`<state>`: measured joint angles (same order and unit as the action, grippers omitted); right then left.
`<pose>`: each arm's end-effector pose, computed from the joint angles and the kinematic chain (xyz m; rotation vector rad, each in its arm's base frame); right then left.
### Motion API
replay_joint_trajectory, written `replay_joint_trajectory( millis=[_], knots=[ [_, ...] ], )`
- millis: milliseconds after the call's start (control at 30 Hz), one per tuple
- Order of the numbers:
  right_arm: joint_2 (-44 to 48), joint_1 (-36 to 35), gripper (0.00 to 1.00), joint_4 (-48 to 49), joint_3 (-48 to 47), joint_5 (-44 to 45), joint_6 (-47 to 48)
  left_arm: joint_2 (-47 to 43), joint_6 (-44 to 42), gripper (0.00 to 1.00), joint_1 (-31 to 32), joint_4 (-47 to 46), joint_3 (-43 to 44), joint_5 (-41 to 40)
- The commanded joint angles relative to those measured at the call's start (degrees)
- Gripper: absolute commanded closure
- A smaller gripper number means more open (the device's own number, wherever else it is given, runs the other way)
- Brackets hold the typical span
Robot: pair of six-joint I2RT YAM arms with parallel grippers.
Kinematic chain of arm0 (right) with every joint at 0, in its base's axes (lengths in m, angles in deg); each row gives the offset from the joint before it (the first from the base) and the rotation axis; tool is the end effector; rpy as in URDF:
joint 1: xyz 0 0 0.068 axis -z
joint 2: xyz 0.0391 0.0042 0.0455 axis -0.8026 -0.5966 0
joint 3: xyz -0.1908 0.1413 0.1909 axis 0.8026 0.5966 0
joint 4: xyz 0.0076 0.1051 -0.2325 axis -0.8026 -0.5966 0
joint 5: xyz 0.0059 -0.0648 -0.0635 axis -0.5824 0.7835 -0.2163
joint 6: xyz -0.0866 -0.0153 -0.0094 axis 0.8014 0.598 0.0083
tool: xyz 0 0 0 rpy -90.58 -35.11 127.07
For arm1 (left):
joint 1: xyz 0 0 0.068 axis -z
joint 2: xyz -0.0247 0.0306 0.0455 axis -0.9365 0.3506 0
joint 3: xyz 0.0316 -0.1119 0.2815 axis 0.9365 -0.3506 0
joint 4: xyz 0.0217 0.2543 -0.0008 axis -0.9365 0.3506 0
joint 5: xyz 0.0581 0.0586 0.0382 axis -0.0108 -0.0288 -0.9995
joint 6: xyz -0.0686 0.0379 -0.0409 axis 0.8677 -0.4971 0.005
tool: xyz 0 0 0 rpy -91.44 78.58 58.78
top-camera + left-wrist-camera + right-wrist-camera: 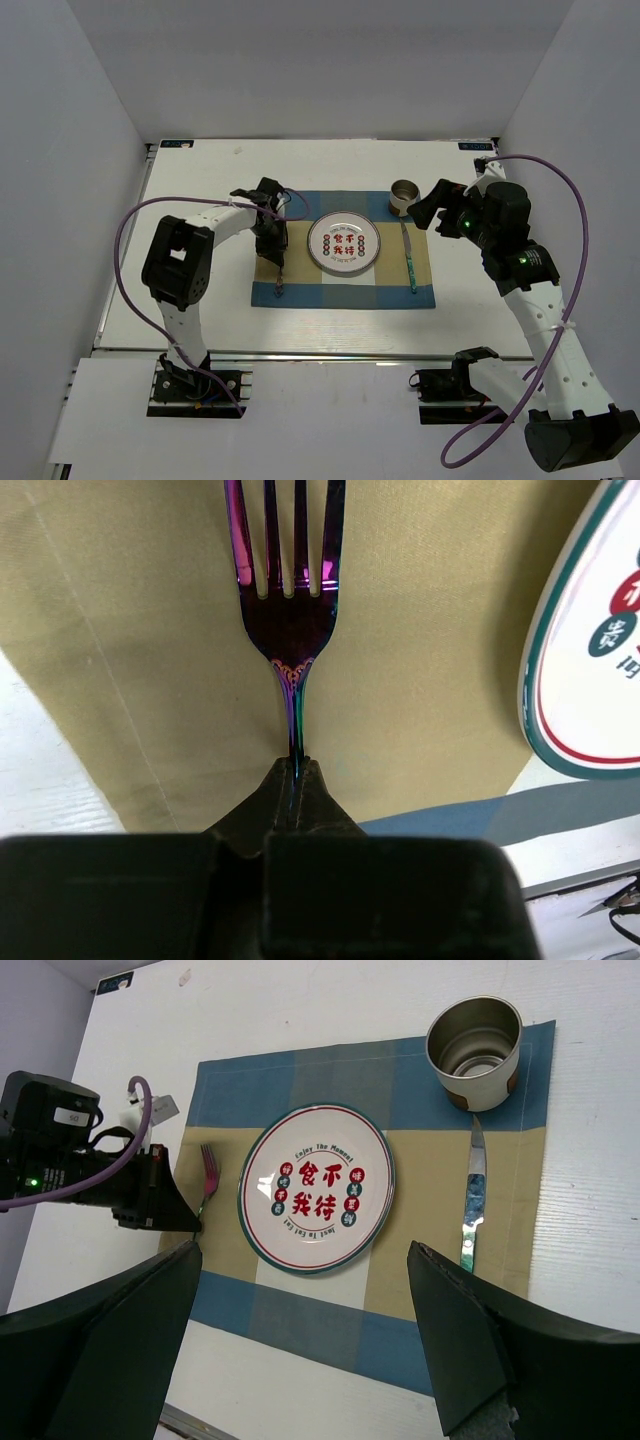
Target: Set the dinner table for one person
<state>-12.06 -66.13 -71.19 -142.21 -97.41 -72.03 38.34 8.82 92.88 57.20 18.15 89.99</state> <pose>0.2032 0.0570 0.3882 0.1010 1.9295 0.5687 0.3437 -0.1626 0.1580 0.0608 3.0106 -0.3357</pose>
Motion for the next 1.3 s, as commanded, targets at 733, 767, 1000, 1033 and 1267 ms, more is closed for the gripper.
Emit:
replay_joint_trajectory(
  millis=[733, 767, 1000, 1033, 1267],
  knots=[
    [1.21, -0.08, 0.11, 0.23, -0.94, -0.45, 1.22, -3.23, 3.07, 0.43, 0.68, 0.09, 2.45, -3.04],
    [1.21, 0.01, 0.11, -0.12, -1.29, -0.45, 1.13, -4.19, 3.25, 0.42, 0.68, 0.35, 2.89, -3.65],
    [2.87, 0.01, 0.11, -3.72, -3.49, 1.74, 2.10, -12.53, 5.88, 0.30, 0.68, 4.04, 5.26, -10.66],
    [3.40, -0.08, 0.11, -4.69, -3.75, 2.36, 2.27, -13.85, 6.15, 0.28, 0.68, 4.40, 5.61, -11.55],
    [7.36, -0.08, 0.11, -14.44, -6.30, 9.90, 6.22, -27.38, 7.38, 0.14, -0.63, 9.92, 5.27, -23.33]
  ],
)
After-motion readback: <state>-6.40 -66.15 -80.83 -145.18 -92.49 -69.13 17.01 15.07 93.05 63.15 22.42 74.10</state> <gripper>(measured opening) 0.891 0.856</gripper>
